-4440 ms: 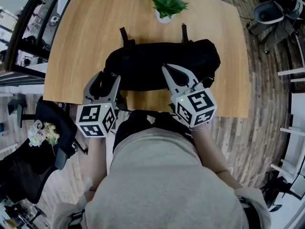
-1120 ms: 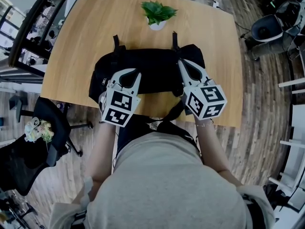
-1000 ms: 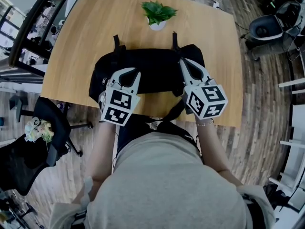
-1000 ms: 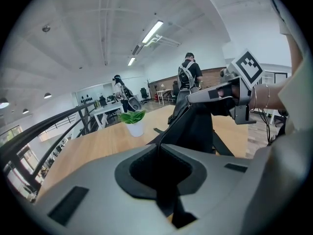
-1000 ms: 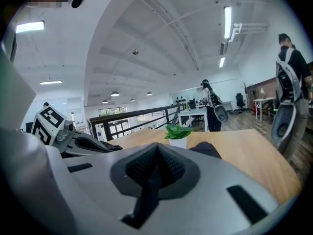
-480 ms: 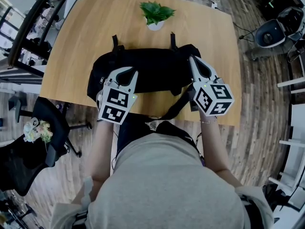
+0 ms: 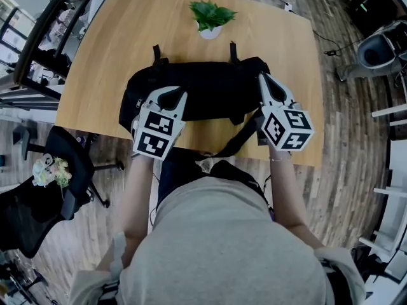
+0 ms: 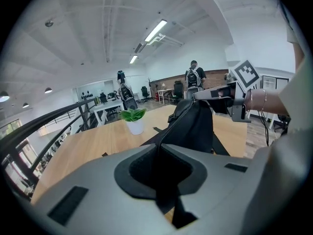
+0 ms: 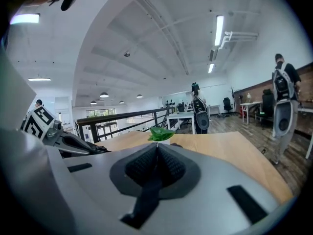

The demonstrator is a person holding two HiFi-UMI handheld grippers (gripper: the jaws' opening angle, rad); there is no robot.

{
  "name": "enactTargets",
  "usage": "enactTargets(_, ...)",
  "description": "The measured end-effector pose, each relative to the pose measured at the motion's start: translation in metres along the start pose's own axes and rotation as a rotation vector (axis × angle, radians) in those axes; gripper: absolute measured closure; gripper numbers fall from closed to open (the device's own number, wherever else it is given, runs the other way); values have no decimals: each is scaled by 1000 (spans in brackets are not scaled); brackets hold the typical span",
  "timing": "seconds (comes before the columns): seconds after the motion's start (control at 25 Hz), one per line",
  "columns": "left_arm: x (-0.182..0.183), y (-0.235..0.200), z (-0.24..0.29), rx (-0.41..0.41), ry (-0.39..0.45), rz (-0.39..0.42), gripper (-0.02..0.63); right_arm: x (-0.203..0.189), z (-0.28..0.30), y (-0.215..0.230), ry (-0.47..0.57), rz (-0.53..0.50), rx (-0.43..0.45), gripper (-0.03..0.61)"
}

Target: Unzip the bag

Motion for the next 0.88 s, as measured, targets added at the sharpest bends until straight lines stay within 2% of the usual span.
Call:
enactTargets(0.32, -3, 1, -2, 46, 17, -58, 571, -2, -2, -6, -9, -6, -27, 563)
enactTargets(0.44, -3, 2, -5, 66, 17, -56, 545, -4, -3, -5, -22, 4, -38, 571)
enactTargets(0.56, -2, 2, -12, 87, 40, -79, 511, -3, -7, -8, -15, 6, -34, 538)
enactTargets(0.72, 1, 3, -24, 101, 87, -139, 470, -1, -14, -16, -10, 25, 14, 504)
enactTargets(0.88, 4, 4, -36, 117, 154, -202, 443, 0, -19, -35, -37, 63, 119, 468)
Point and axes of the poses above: the fingertips, and each gripper's own axes: z forward along the fingers, y to its right, x out of its top, the point moved 6 cm from there along -z, backward along the fingers, and after that the axes turned 11 degrees about -x, right-handed, at the moved point
